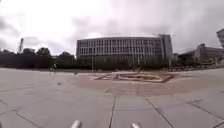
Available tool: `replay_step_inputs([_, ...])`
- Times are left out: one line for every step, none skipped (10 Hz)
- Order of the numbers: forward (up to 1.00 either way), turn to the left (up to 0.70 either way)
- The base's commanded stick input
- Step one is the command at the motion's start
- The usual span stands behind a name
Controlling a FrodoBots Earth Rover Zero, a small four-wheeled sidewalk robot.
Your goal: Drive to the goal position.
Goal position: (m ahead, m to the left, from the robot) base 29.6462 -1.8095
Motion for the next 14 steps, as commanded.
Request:
replay_step_inputs([0.7, 0.0])
replay_step_inputs([0.7, 0.0])
replay_step_inputs([0.7, 0.0])
replay_step_inputs([0.7, 0.0])
replay_step_inputs([0.7, 0.0])
replay_step_inputs([0.7, 0.0])
replay_step_inputs([0.7, 0.0])
replay_step_inputs([0.7, 0.0])
replay_step_inputs([0.7, 0.0])
replay_step_inputs([0.7, 0.0])
replay_step_inputs([0.7, 0.0])
replay_step_inputs([0.7, 0.0])
replay_step_inputs([0.7, 0.0])
replay_step_inputs([0.7, 0.0])
